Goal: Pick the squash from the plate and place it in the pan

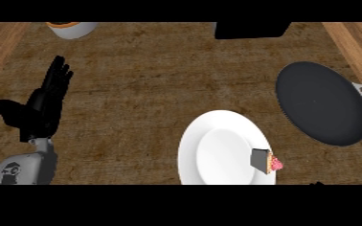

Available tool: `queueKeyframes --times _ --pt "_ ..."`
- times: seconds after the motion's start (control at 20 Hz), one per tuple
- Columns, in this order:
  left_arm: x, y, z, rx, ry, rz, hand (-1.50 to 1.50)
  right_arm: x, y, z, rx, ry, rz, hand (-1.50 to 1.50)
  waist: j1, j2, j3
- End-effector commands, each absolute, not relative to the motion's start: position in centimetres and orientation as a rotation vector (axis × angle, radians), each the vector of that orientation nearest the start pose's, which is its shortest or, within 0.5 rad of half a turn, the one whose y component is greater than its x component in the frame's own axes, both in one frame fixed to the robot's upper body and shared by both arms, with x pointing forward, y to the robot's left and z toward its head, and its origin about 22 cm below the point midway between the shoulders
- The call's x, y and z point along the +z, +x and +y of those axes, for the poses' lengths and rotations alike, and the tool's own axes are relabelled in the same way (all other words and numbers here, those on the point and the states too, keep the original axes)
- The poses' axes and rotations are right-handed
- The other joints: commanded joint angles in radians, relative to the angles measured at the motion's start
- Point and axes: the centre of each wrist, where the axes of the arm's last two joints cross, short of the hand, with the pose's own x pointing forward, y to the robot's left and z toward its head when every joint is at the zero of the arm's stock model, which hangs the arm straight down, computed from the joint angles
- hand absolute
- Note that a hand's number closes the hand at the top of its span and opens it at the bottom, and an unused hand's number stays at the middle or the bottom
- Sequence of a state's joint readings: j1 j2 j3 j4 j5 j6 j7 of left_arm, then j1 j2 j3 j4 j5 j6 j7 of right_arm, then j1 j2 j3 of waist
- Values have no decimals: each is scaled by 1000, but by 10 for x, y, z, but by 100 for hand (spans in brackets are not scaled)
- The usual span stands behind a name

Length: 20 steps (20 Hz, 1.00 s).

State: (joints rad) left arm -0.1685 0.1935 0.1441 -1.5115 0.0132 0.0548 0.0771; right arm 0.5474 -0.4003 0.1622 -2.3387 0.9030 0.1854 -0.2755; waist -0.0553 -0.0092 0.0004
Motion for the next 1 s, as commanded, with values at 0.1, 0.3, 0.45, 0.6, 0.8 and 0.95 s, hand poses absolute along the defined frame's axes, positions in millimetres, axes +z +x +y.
queueKeyframes --times 0.1,0.3,0.45,0.6,0.8,0.95 --pt "49 290 276 -28 211 -1624 0 120 104 -280 941 -595 -1821 150 34 10 1" --pt "44 285 278 -35 195 -1614 0 126 121 -307 794 -522 -1834 150 51 13 0" --pt "51 297 276 -66 194 -1637 0 134 166 -359 723 -625 -1831 150 71 19 0" --pt "61 309 282 -51 192 -1627 0 156 206 -383 734 -681 -1802 150 74 17 -1" --pt "51 286 270 -66 164 -1612 0 133 244 -425 741 -785 -1766 150 91 15 1" --pt "47 302 270 -67 170 -1634 0 127 281 -426 780 -904 -1744 150 100 24 1"
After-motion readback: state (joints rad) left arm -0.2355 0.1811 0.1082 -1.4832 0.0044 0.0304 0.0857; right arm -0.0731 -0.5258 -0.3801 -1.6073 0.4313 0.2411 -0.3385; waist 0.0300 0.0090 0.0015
